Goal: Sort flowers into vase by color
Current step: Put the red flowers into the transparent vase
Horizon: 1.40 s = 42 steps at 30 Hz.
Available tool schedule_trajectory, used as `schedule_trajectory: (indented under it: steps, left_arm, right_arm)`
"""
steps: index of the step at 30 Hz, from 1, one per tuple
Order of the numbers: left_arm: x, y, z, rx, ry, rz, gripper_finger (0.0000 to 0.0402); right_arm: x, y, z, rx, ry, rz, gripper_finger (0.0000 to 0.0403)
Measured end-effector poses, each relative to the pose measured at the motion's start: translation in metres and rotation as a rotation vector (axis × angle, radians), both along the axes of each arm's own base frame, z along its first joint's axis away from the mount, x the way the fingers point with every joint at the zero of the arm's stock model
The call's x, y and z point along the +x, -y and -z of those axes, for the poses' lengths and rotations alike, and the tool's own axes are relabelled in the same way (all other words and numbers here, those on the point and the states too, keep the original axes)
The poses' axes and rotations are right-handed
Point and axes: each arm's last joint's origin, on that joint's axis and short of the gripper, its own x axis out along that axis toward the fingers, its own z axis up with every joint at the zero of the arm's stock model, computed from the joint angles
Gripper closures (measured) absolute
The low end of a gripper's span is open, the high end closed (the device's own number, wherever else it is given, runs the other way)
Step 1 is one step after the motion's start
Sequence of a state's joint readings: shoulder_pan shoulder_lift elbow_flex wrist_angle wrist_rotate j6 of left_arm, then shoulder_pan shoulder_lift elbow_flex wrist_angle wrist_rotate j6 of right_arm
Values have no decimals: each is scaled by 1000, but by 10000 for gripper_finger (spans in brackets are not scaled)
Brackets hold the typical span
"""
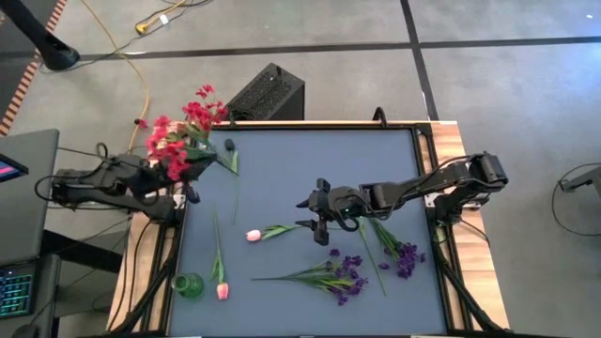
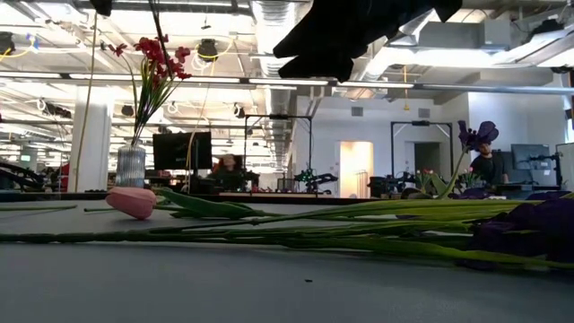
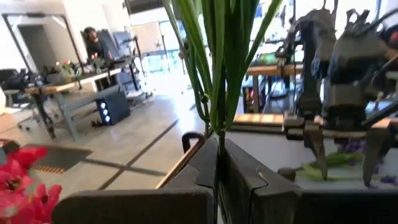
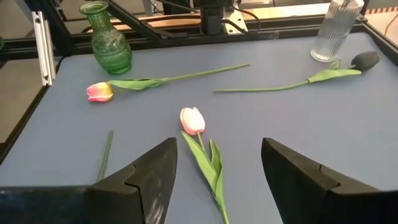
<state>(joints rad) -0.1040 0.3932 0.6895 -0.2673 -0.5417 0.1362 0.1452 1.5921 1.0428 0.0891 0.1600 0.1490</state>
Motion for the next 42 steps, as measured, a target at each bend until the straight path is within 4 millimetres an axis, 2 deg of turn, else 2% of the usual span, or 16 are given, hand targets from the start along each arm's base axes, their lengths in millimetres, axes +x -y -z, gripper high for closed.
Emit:
schedule_trajectory:
  steps: [4, 10, 16, 21, 31, 42]
  left_arm:
    - [-12, -1, -4, 5, 54, -2, 402]
    - [-28, -5, -6, -20, 118, -102, 402]
    - [-36, -7, -7, -27, 147, -117, 402]
    - [-37, -8, -7, -31, 145, -169, 402]
    - [-42, -13, -6, -48, 133, -405, 401]
    - [-41, -13, 0, -50, 89, -413, 401]
  right_arm:
    - [0, 0, 0, 0, 0, 0, 143]
    - [0, 0, 0, 0, 1, 0, 143]
    - [0, 0, 0, 0, 1, -1, 143]
    - [0, 0, 0, 0, 1, -1, 143]
    - [0, 0, 0, 1, 1, -1, 143]
    - [0, 1, 0, 1, 2, 3, 143]
